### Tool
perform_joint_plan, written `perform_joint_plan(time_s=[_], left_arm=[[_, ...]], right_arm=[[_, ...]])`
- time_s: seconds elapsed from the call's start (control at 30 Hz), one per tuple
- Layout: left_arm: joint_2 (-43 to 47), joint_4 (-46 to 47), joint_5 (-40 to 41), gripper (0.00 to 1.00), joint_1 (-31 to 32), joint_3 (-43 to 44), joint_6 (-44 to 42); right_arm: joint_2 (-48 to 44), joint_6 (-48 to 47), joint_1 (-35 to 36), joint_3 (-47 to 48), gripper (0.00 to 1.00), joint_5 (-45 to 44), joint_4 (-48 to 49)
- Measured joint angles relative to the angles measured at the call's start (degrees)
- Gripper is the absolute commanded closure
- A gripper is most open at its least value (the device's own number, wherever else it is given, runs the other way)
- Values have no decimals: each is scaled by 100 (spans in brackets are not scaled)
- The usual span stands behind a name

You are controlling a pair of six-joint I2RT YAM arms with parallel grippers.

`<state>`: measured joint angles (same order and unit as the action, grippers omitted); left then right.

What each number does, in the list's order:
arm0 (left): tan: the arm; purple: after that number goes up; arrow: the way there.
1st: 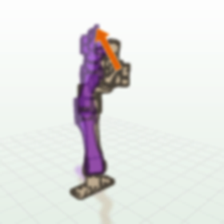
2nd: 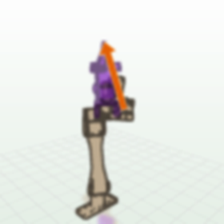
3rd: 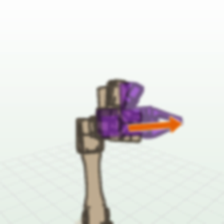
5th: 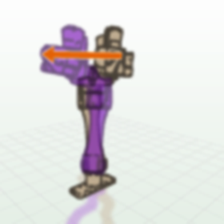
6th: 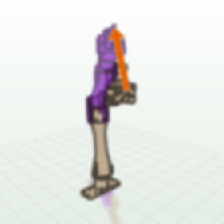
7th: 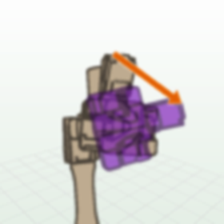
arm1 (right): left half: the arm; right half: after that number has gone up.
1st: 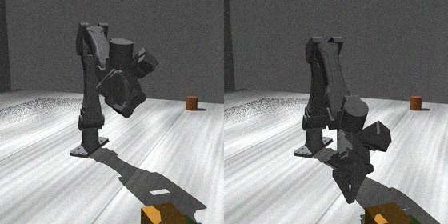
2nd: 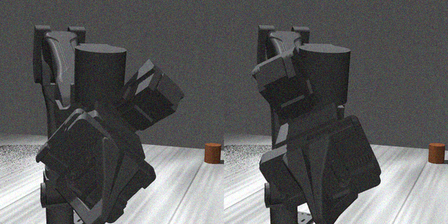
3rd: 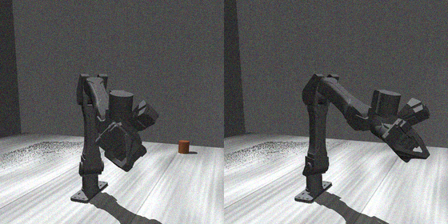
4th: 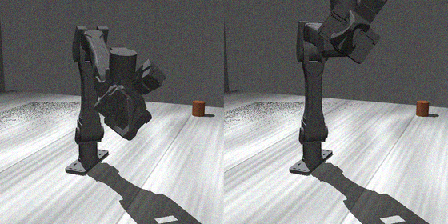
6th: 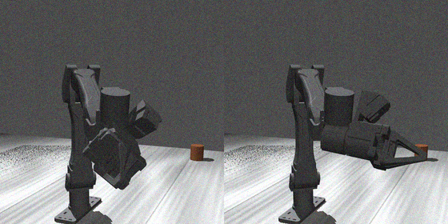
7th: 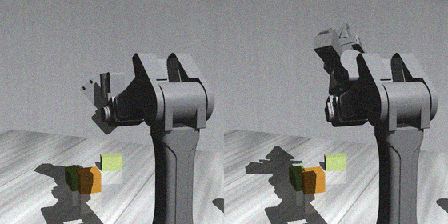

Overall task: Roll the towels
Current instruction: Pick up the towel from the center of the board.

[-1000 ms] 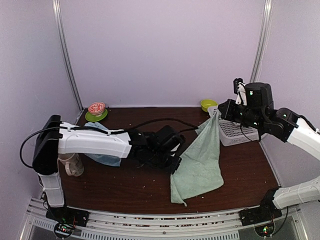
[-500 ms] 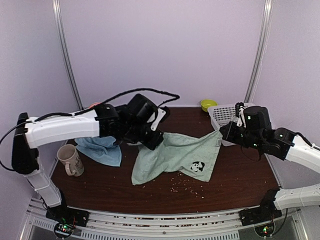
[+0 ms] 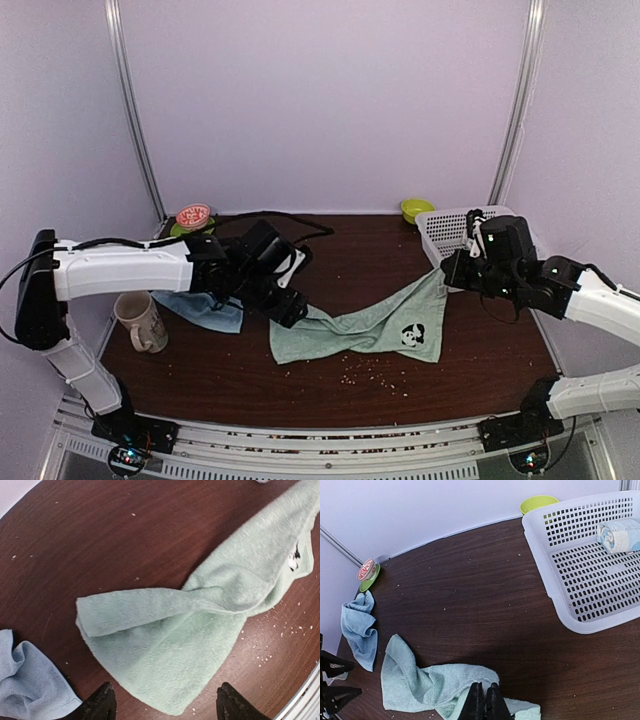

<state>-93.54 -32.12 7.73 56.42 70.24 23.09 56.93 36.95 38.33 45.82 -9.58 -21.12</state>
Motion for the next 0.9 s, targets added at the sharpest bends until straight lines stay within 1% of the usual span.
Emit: perform_joint_plan(time_s=[0.1, 0.27, 0.43, 0.63, 0.9], left_arm=[[63, 31, 37, 37, -332, -50, 70], [-501, 63, -205, 51, -1036, -39, 704], [-763, 264, -691, 57, -1644, -155, 1384], [-1132, 461, -1062, 64, -1738, 74, 1786], [-1449, 562, -1355, 66, -1858, 184, 1974]], right_arm=[[-7, -107, -13, -2, 100, -35, -17], [-57, -181, -22, -76, 100, -50, -17], [-68, -214, -35, -140, 100, -48, -13], [-68, -232, -46, -153, 100, -35, -7], [-146, -229, -48, -210, 100, 33, 13]])
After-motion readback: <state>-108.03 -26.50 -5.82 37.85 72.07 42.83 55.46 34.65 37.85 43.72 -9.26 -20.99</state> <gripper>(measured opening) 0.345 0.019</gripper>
